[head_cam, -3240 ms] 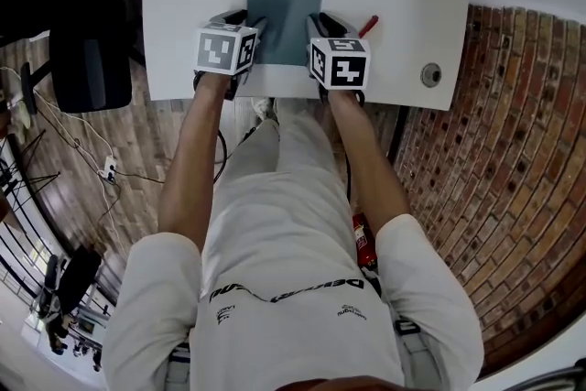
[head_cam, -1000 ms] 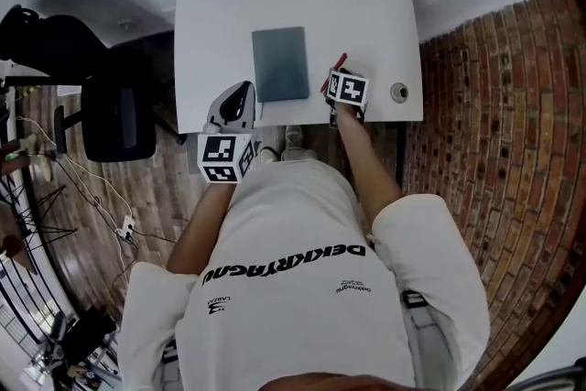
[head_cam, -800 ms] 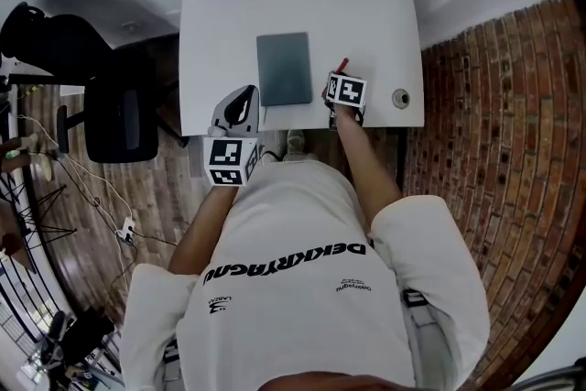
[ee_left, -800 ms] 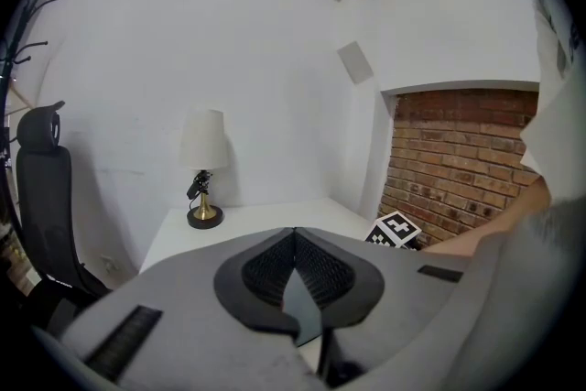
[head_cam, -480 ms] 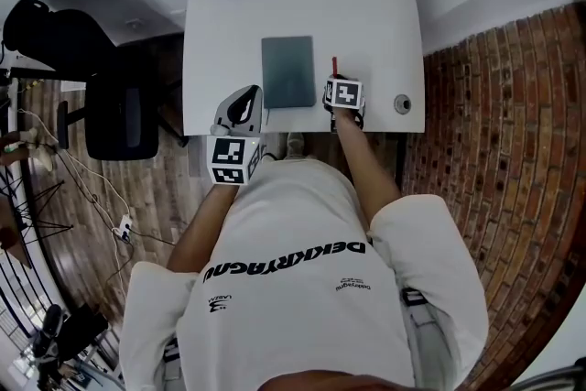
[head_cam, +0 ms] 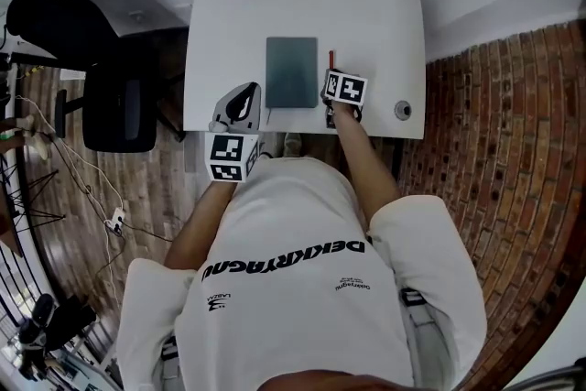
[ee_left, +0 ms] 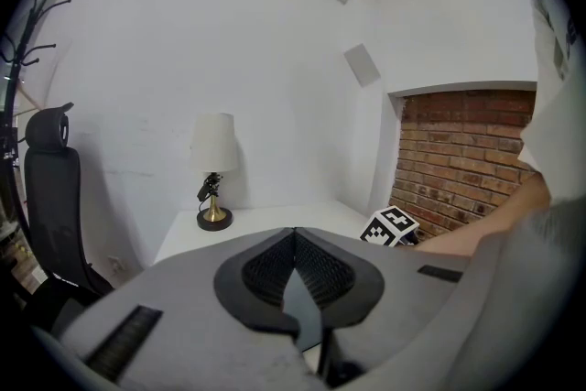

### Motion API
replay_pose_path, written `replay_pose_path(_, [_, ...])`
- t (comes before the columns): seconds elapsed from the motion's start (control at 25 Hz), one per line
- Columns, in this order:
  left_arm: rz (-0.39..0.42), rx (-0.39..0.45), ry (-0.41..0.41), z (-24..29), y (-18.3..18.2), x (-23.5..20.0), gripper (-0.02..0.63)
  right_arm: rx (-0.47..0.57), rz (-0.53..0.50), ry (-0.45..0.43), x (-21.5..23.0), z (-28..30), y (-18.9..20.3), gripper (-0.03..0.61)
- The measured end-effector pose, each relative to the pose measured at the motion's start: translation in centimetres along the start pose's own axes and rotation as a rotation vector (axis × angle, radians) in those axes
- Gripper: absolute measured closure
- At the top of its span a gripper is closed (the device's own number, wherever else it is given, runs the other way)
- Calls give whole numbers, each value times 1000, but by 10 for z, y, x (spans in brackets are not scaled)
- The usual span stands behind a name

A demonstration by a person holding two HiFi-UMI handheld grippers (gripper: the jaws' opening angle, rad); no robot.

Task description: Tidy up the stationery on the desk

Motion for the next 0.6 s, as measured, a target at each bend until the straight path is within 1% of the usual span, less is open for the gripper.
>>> replay_pose_path(0.24, [-12,-3,-23,-3,2,-8,615,-12,12,-36,-20,12,-7,532])
replay_pose_path(0.4, [-18,-3,-36,-4,4,-10,615,-28,-4,-27,-23,18,-7,532])
replay_pose_path(0.6, [-20,-7,-43,-5,6,-14,615,-38,8,-19,-21,23,-5,532])
Point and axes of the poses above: the fingertips, and each gripper's own axes: z forward along the fingers, x to its right, y out of its underside, the point moved 3 cm from there along -z, backward along the fingers, and after that the axes turned 15 degrees about -x, right-handed, at the moved point
